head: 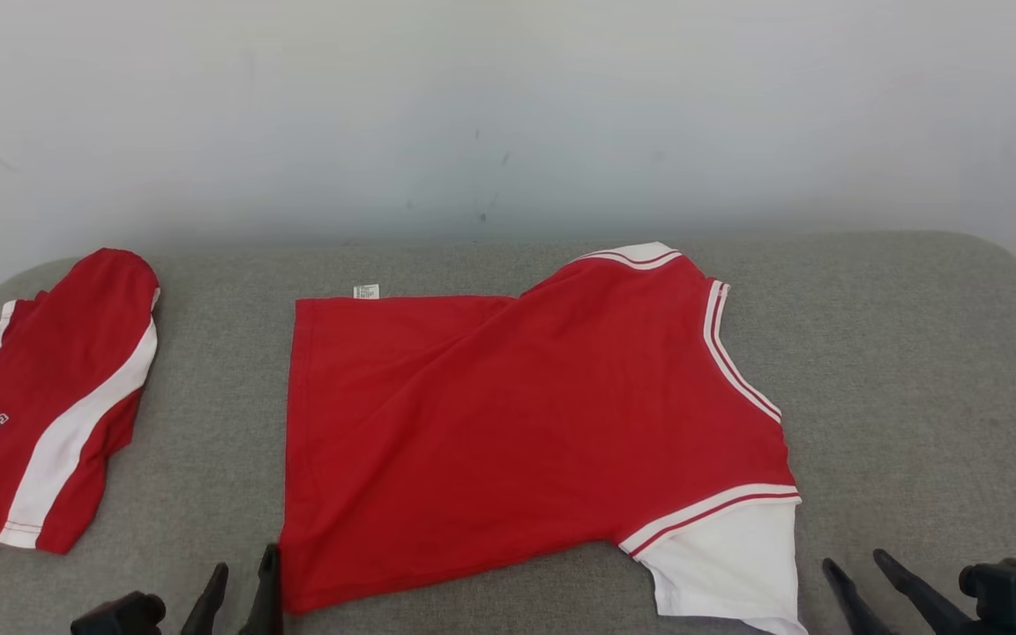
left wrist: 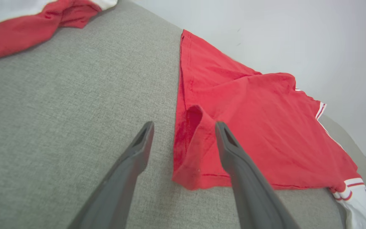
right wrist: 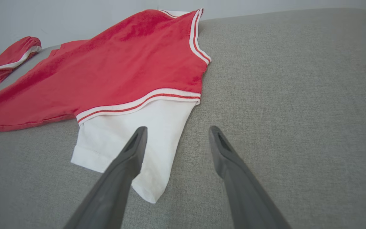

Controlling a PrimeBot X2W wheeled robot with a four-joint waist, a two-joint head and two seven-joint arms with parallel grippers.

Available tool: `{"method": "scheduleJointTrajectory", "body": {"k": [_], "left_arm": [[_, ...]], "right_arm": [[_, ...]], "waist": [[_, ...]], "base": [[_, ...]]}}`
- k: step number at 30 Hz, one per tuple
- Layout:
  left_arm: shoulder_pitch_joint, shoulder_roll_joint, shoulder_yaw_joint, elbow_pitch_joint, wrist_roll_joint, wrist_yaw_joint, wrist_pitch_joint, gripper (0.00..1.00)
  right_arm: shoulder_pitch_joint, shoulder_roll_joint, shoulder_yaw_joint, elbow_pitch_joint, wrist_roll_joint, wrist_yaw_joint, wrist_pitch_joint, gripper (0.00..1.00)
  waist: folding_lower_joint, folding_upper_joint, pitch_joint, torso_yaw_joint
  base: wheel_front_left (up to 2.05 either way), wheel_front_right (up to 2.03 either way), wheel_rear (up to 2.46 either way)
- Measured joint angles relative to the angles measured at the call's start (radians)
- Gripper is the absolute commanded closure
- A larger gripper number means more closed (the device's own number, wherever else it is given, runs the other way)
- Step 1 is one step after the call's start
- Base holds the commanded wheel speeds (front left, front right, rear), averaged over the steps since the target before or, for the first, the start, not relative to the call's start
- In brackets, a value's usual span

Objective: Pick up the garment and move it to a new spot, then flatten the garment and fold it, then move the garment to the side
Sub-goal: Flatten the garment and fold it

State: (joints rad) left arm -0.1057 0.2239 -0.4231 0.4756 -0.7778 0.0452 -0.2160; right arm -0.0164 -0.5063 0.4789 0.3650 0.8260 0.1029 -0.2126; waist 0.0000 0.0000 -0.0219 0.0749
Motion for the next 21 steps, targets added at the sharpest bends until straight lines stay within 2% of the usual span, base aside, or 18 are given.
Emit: {"method": "scheduleJointTrajectory", "body": {"k": [6,15,21], "left_arm": [[-0.001,0.003,-0.018,-0.034,0.017,0.003,0.006,0.00],[-0.027,0.017,-0.096,0.003,0.075,0.007,0.081,0.00],[-0.046,0.022,-0.128,0.028,0.092,0.007,0.123,0.00]], "right_arm": [[0.007,0.008,0.003,-0.016,0.005,-0.019,-0.002,0.00],[-0.014,0.023,0.019,-0.004,-0.018,-0.078,0.039,0.00],[-0.016,0.043,0.050,0.006,-0.014,-0.085,0.101,0.00]], "waist": [[0.0000,0.0000,0.002,0.007],[0.0000,0.0000,0.028,0.020],[0.0000,0.0000,0.047,0.022]], "base": [[0.00,0.00,0.00],[0.00,0.00,0.00],[0.00,0.00,0.00]]}}
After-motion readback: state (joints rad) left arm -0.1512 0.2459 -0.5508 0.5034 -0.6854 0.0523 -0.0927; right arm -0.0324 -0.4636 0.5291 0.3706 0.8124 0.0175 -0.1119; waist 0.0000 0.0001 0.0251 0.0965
